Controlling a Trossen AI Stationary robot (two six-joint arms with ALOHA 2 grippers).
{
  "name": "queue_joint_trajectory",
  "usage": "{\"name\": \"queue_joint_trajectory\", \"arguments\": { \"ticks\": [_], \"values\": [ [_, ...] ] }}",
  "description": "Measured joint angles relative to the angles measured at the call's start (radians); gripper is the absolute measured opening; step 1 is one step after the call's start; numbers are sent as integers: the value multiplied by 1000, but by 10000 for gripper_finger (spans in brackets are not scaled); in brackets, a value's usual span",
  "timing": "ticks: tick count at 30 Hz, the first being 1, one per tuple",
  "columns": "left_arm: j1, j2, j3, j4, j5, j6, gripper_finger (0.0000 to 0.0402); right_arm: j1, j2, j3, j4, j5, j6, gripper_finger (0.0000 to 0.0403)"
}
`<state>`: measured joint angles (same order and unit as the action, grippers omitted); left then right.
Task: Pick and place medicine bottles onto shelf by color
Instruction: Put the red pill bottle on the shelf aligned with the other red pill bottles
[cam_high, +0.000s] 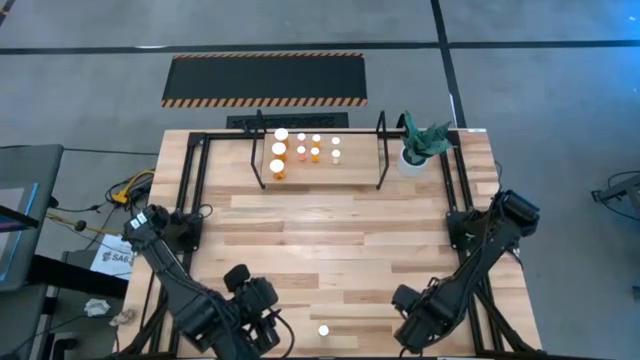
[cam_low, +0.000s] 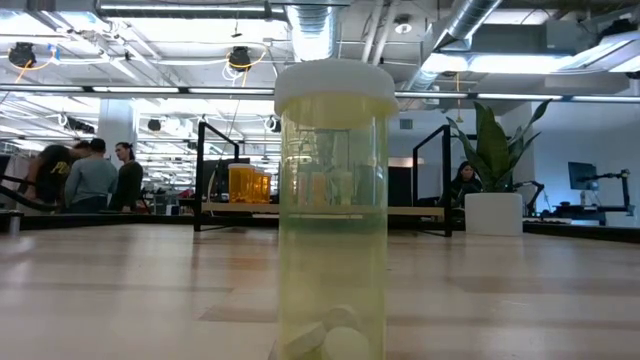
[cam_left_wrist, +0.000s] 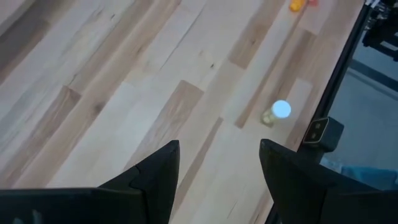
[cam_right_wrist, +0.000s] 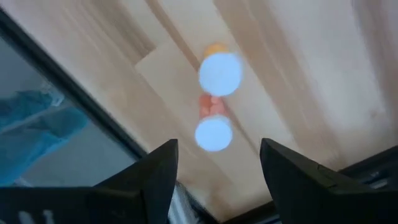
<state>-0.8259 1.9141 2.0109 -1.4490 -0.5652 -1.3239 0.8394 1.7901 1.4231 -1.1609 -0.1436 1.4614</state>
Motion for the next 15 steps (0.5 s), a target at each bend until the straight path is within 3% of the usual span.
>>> {"name": "queue_joint_trajectory", "arguments": {
  "ticks": [15],
  "values": [
    [16,-1,0,-2,1,18,210,28,84,0,10,26,-10,250]
  ]
}}
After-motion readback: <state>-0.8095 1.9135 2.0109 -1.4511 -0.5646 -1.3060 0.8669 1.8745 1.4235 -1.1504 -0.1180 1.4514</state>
